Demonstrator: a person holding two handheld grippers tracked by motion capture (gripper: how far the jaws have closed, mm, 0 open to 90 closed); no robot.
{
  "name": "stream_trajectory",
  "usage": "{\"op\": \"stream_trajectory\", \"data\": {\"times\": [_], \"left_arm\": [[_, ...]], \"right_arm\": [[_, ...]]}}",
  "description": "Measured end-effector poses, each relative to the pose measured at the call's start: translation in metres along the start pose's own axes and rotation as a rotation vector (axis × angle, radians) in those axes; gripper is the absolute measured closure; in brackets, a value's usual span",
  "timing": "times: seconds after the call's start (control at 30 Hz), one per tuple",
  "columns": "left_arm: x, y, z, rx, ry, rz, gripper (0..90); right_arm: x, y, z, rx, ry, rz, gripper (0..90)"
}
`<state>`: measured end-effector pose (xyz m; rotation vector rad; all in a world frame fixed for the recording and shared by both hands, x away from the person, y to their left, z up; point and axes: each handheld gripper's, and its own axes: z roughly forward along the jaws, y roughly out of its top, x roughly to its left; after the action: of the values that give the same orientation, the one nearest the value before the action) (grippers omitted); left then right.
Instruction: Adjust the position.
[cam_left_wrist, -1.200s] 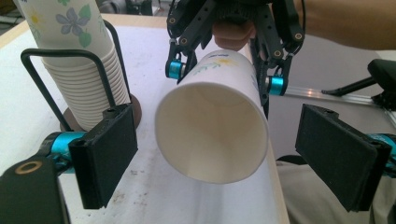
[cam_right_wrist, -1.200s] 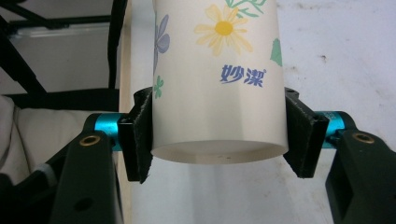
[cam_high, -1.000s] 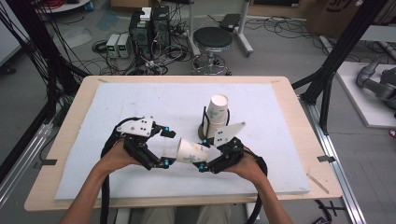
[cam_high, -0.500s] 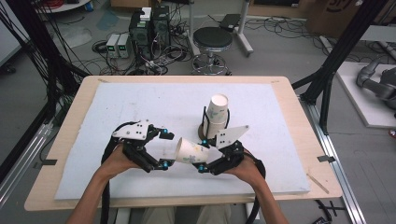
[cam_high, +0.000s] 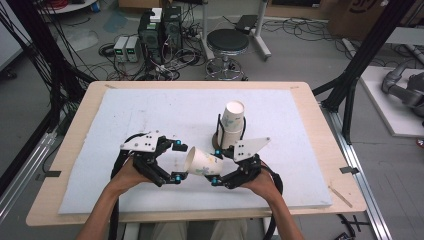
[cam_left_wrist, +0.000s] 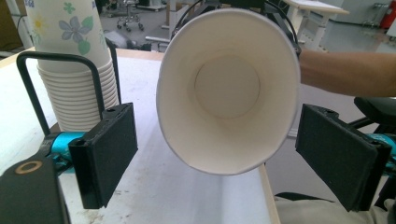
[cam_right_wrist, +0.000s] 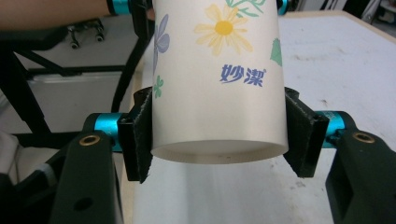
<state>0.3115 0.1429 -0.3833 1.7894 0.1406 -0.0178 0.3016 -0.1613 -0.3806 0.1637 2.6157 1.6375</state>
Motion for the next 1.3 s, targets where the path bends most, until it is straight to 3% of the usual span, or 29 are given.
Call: {"op": "stream_trajectory", "data": {"times": [0.27, 0.6, 1.3], "left_arm": [[0.0, -0.007, 0.003, -0.038, -0.015, -0.015, 12.7], [0.0, -0.007, 0.007, -0.048, -0.035, -0.016, 12.8], [0.0, 0.002, 0.022, -0.051, -0.069, 0.006, 13.2]], "right_arm": [[0.001, -0.004, 0.002, -0.043, 0.009, -0.002, 37.1], [0.002, -0.006, 0.005, -0.074, 0.026, 0.001, 37.1], [0.001, -0.006, 0.008, -0.079, 0.033, 0.005, 37.1]]}}
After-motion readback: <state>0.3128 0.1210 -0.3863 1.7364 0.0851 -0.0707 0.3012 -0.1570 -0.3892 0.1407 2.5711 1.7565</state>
